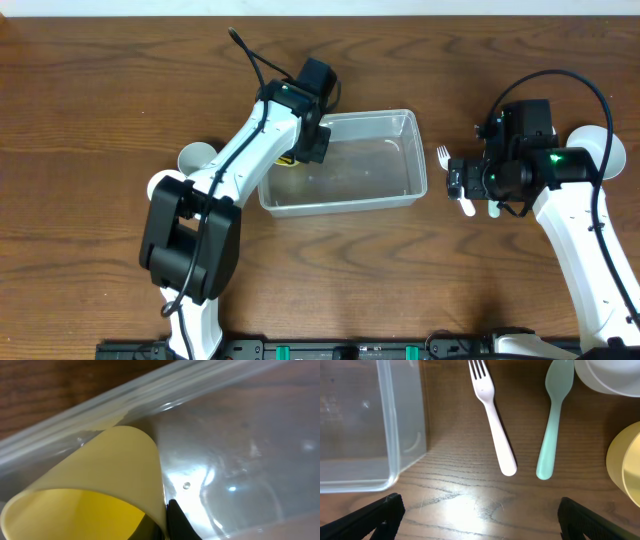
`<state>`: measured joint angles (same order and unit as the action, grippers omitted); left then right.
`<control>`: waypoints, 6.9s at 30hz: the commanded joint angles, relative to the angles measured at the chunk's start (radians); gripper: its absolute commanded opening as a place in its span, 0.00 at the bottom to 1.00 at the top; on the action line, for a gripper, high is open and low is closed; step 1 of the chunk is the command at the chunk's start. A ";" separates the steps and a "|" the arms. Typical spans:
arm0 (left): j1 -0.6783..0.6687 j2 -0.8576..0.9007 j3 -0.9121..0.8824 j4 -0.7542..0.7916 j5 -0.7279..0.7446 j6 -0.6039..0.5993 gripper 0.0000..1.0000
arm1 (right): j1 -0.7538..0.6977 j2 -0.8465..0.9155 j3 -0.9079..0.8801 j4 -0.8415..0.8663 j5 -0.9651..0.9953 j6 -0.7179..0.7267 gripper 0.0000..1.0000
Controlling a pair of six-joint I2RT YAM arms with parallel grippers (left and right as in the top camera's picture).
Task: Pack container
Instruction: 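Carry the yellow cup into the container's left corner and release, then move the left gripper back to the grey cup and grasp it, then place the grey cup in the container beside the yellow cup, then reach the left gripper to the white cup and grasp it, then place the white cup in the container next to the yellow cup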
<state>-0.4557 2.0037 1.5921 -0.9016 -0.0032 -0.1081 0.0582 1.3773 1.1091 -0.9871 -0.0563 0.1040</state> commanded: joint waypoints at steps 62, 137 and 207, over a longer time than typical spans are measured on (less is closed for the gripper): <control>0.370 0.105 0.048 -0.260 0.007 0.040 0.47 | -0.006 0.002 0.014 -0.038 0.000 0.011 0.99; 0.006 -0.409 0.029 -0.206 -0.204 0.063 0.69 | -0.007 0.002 0.014 -0.052 0.000 0.011 0.99; -0.100 -0.205 0.172 -0.143 0.058 -0.005 0.06 | -0.006 0.002 0.014 -0.042 0.000 0.011 0.99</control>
<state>-0.5316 1.7073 1.7687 -1.0454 0.0540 -0.1478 0.0582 1.3792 1.1099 -1.0290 -0.0563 0.1040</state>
